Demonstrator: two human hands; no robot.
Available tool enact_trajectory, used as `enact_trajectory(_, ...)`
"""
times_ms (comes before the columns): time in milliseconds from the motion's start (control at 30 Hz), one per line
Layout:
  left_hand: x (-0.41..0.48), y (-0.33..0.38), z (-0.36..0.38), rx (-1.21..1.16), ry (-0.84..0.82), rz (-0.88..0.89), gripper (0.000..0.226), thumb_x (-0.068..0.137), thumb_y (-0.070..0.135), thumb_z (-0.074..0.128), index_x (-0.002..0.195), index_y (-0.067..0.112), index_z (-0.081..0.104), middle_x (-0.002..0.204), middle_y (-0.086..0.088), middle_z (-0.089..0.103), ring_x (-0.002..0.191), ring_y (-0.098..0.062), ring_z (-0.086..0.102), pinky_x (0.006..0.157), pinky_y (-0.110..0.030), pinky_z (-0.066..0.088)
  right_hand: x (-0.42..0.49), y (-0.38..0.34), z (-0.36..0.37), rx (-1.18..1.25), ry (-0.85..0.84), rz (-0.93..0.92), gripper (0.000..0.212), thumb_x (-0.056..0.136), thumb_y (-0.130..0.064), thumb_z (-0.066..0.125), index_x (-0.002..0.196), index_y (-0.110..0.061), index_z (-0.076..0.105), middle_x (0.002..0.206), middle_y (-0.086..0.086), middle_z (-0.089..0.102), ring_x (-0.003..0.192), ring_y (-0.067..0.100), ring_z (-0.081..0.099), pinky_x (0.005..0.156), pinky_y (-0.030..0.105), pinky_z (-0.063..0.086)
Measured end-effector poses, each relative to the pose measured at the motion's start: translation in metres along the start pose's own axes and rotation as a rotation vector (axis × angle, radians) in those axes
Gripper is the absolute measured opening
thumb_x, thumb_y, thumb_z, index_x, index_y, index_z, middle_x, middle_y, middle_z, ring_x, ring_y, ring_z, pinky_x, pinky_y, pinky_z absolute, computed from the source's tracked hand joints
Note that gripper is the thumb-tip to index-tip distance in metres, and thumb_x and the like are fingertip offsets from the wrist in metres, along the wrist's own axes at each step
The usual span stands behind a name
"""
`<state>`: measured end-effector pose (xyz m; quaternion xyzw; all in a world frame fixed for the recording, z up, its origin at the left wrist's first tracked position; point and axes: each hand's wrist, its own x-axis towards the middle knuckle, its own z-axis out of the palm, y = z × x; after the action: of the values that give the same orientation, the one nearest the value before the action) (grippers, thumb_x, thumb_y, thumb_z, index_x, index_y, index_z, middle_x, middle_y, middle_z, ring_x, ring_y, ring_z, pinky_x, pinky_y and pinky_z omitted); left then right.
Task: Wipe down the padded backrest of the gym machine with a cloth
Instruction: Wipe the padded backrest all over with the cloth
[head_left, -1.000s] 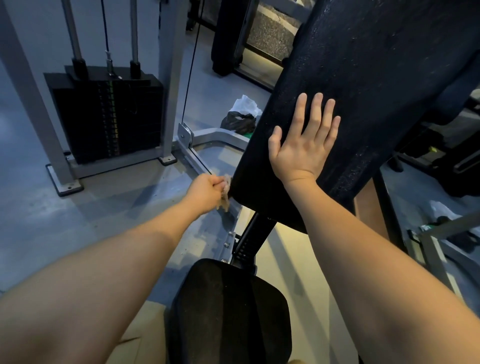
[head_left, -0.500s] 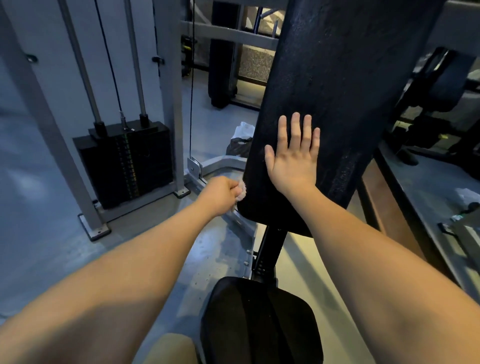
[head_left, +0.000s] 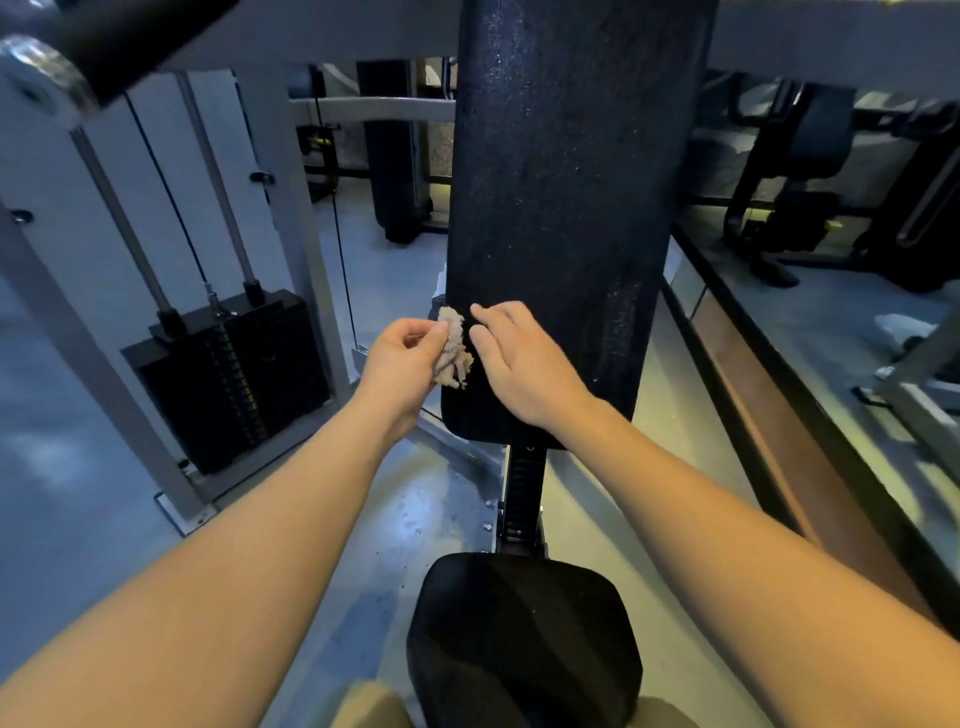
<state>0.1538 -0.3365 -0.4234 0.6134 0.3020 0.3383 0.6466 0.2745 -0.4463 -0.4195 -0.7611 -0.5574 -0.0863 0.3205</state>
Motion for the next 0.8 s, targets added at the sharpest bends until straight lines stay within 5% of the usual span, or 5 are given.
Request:
enact_trajectory(100,-0.007,0.008,0.014,-0.123,-0.125,-0.057,0.024,0.104,0.022,0.056,0.114,0.003,0.066,0.104,-0.017,0.073,0.09,-0.023,0.07,0.077,-0.034,0.059,-0.027,-0.003,0.001,0.267,-0.093,0.079,0.046,0.109,-0.036,0.044,0.15,-0.014,0.048,0.131,0.0,0.047,0.115,0.007,0.051,0.104,0.024,0.041)
enact_trajectory(267,-0.014,0.036,0.034,-0.125,-0.428,-0.117,0.035,0.108,0.03,0.044,0.125,0.013,0.068,0.122,-0.004,0.073,0.121,-0.017,0.064,0.105,-0.036,0.046,-0.023,0.013,-0.015,0.337,0.177,0.205,0.048,0.104,-0.034,0.057,0.151,-0.024,0.051,0.123,-0.004,0.056,0.108,0.002,0.052,0.089,0.0,0.034)
enact_trajectory(467,0.016,0.057,0.035,0.555,-0.1,0.223,0.024,0.099,0.022,0.057,0.12,0.023,0.069,0.121,0.002,0.067,0.109,-0.014,0.063,0.087,-0.024,0.049,0.012,0.02,-0.051,0.16,0.302,0.2,0.037,0.097,-0.022,0.061,0.134,-0.018,0.062,0.114,0.001,0.059,0.097,0.008,0.054,0.09,0.026,0.047)
enact_trajectory(600,0.044,0.046,0.029,1.05,-0.05,0.431,0.091,0.09,0.035,0.073,0.158,0.008,0.019,0.166,-0.009,0.013,0.152,-0.027,0.018,0.121,-0.039,0.025,0.047,0.035,-0.08,-0.07,0.418,0.109,0.051,0.097,-0.014,0.061,0.146,-0.016,0.048,0.12,0.008,0.05,0.096,0.015,0.05,0.086,0.026,0.042)
enact_trajectory(800,0.064,0.009,0.044,1.493,-0.116,0.455,0.152,0.067,0.061,0.083,0.152,0.003,-0.029,0.155,-0.012,-0.045,0.152,-0.031,-0.024,0.126,-0.049,0.003,0.092,0.062,-0.081,-0.316,0.53,0.035,0.032,0.095,-0.006,0.061,0.127,-0.01,0.062,0.115,0.017,0.049,0.093,0.035,0.053,0.075,0.036,0.047)
